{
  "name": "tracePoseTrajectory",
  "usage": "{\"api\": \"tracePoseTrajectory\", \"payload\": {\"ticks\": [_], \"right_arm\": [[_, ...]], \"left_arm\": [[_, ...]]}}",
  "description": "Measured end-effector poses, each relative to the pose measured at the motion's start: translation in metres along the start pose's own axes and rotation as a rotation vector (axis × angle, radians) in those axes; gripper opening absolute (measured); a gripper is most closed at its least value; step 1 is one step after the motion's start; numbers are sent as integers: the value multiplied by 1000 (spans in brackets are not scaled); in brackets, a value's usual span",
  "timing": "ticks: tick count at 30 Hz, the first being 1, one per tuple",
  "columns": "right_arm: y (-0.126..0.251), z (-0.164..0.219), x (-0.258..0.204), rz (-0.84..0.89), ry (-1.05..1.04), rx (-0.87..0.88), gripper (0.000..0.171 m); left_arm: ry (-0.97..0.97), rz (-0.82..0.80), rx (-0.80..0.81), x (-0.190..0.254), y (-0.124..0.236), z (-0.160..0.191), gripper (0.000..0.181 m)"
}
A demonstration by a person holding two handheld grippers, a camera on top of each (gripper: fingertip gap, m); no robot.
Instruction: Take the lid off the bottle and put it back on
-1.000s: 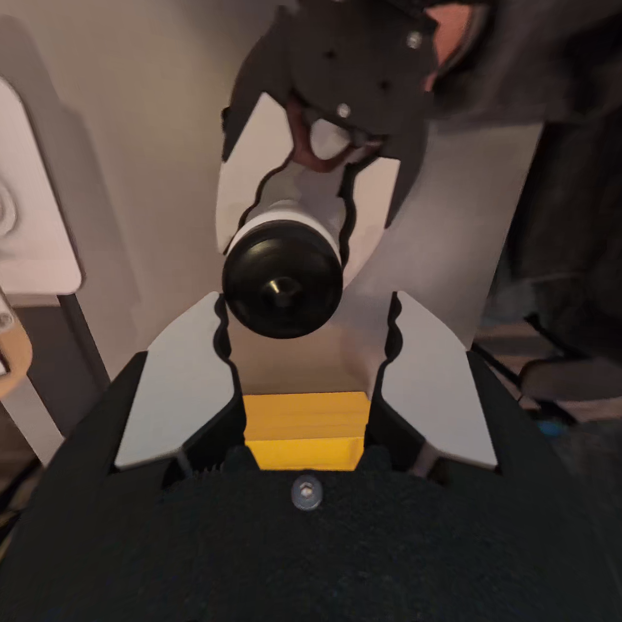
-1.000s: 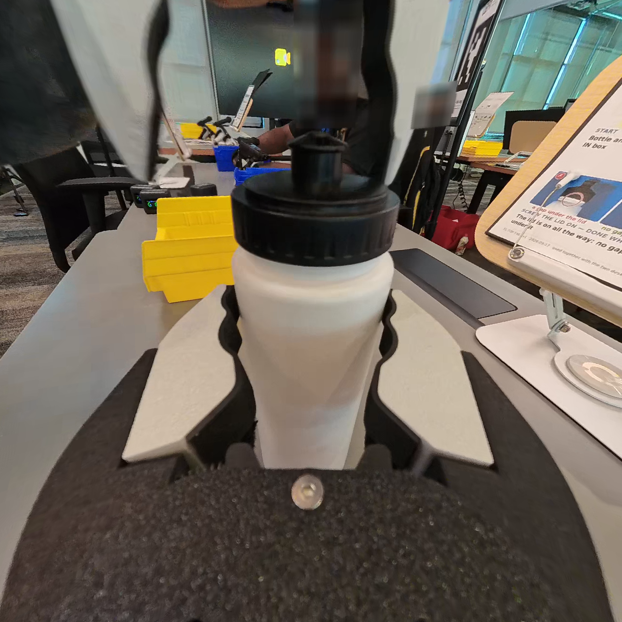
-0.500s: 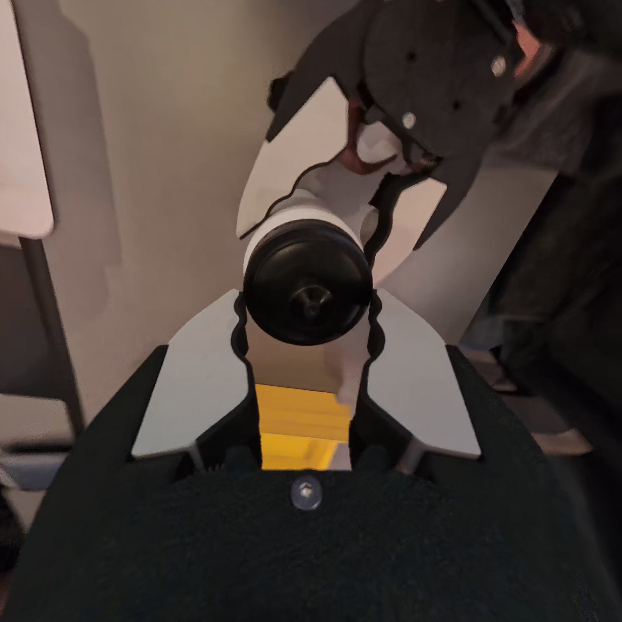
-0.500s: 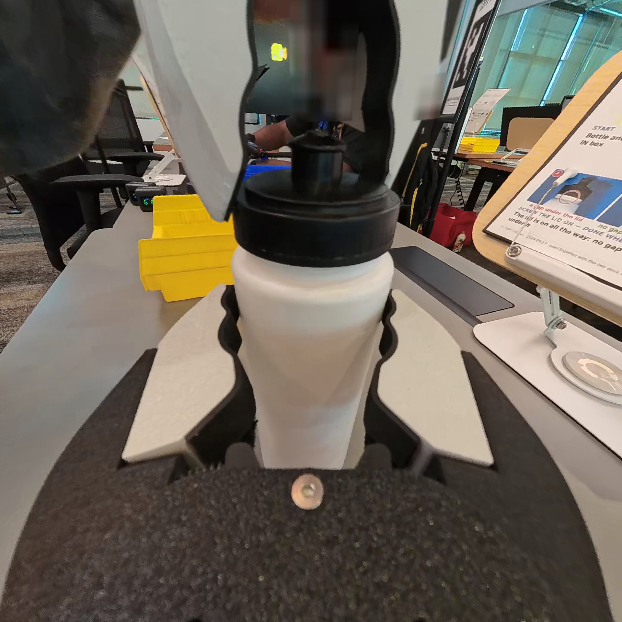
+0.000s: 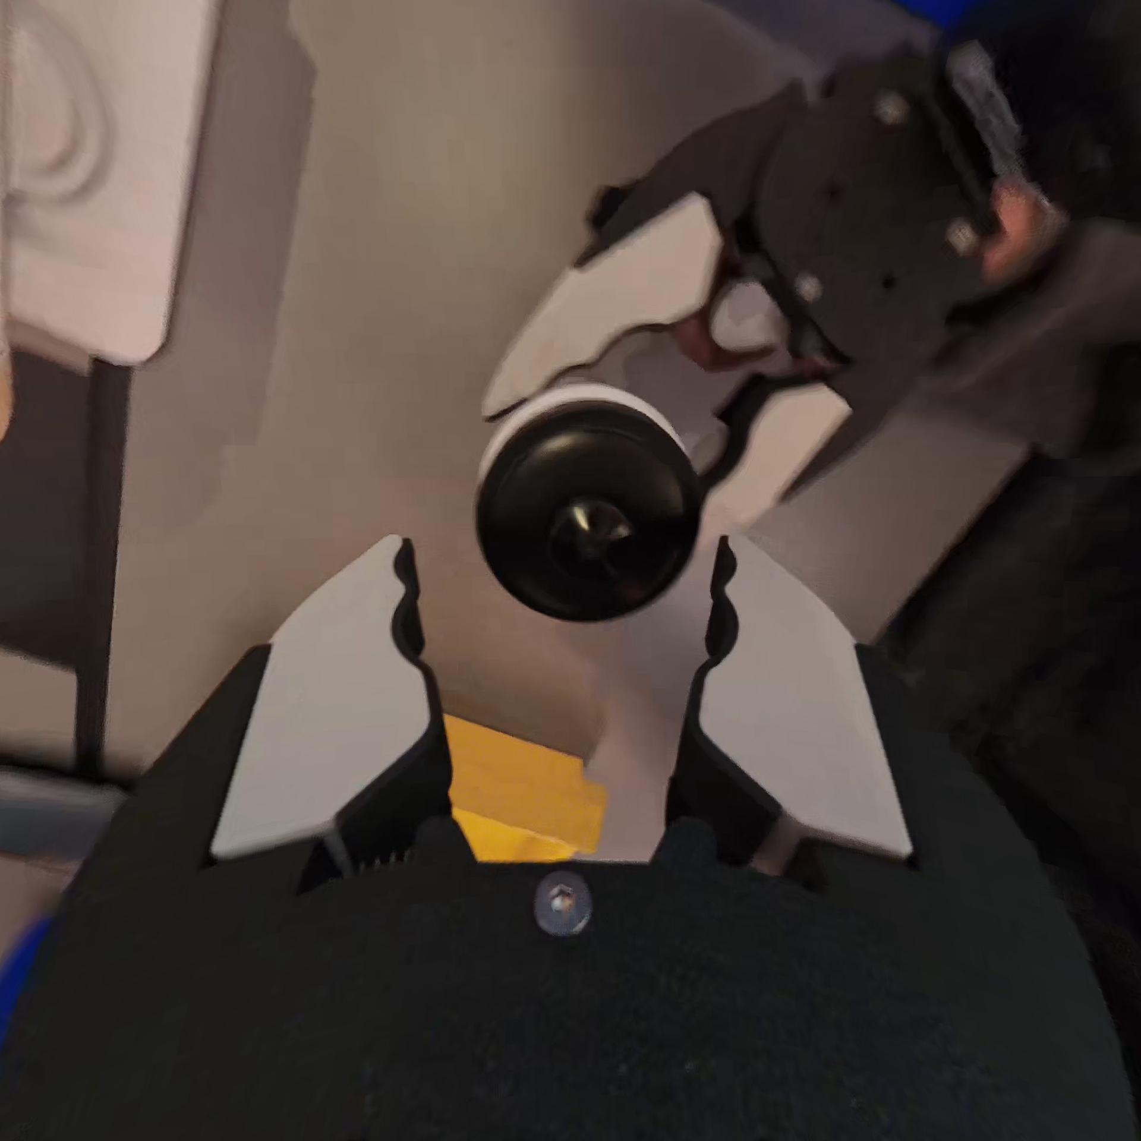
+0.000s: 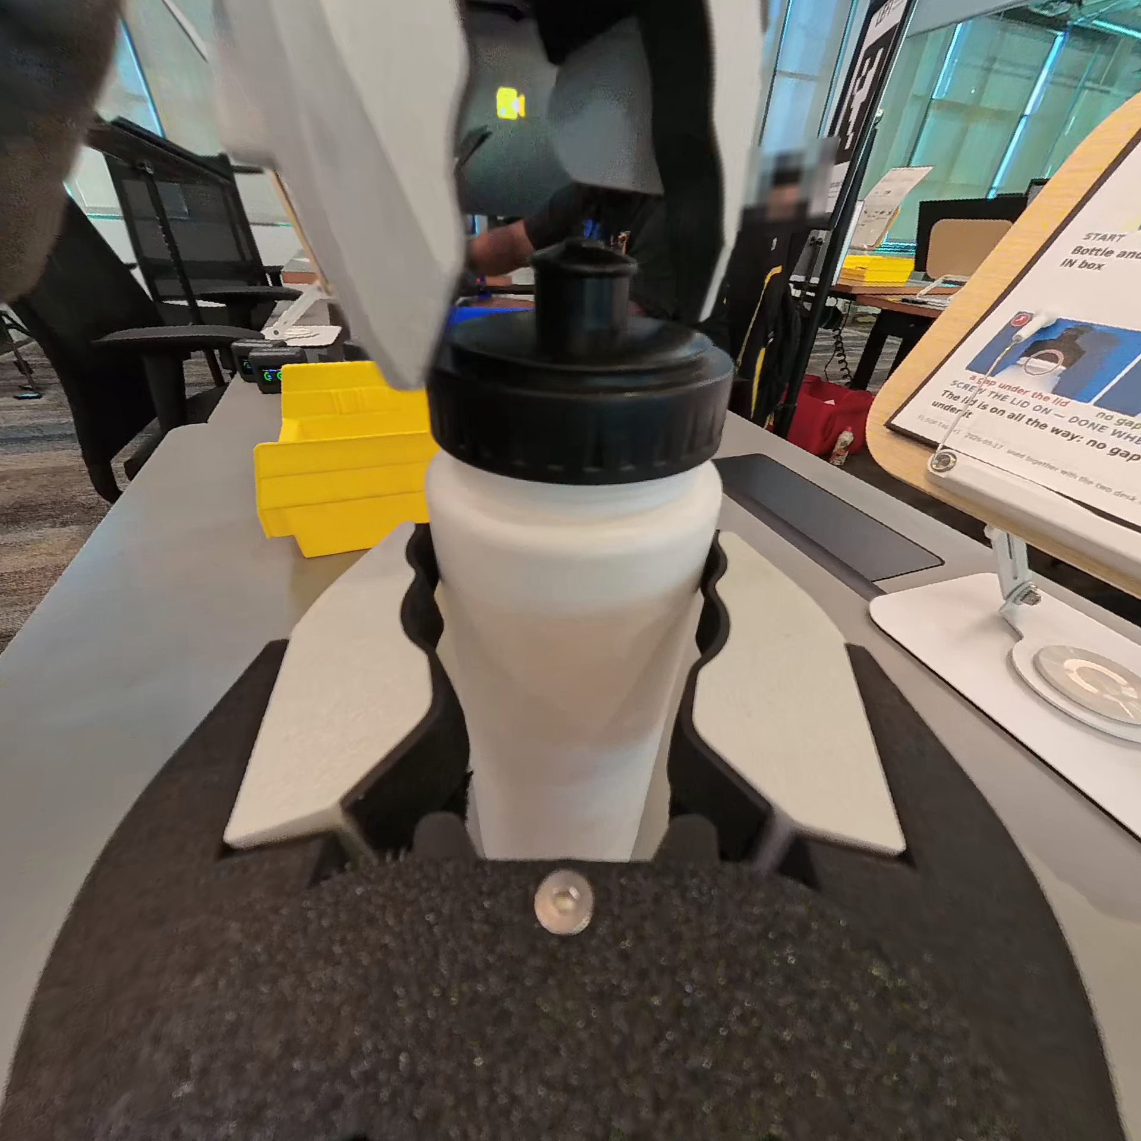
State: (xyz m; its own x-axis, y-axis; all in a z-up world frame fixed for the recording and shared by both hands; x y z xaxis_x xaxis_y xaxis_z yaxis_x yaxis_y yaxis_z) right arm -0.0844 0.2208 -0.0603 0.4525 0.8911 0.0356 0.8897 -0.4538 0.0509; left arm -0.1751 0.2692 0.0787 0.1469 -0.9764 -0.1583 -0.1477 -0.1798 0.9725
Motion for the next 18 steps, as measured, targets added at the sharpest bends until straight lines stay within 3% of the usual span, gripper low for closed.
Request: {"api": "tracePoseTrajectory", "payload": {"ticks": [3, 7, 11, 14, 18], "right_arm": [[0, 0, 0, -6, 1, 1, 82], [0, 0, 0, -8, 0, 0, 82], [1, 0, 0, -9, 1, -2, 82], [2, 0, 1, -6, -1, -3, 82], [2, -1, 2, 26, -3, -9, 82]], "left_arm": [[-231, 128, -32, 0, 0, 4, 95], [-387, 106, -43, -5, -11, -9, 98], [-473, 152, -91, -4, -19, -16, 75], [-422, 142, -102, -4, -19, -18, 74], [-83, 97, -162, -2, -19, -19, 74]]}}
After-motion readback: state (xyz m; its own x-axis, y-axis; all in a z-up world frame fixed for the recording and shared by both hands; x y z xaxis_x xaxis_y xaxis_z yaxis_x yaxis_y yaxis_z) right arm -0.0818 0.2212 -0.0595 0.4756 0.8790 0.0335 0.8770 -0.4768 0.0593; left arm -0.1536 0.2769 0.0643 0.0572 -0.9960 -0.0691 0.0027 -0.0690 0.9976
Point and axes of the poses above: each gripper's, where its closed fingertips meet, y back along the fingers, z out of its underside, x = y × z across the jaws, the point moved 10 cm from there along y, back along the fingers, and after that the axes turned 9 degrees about -z, right-handed, at the moved point
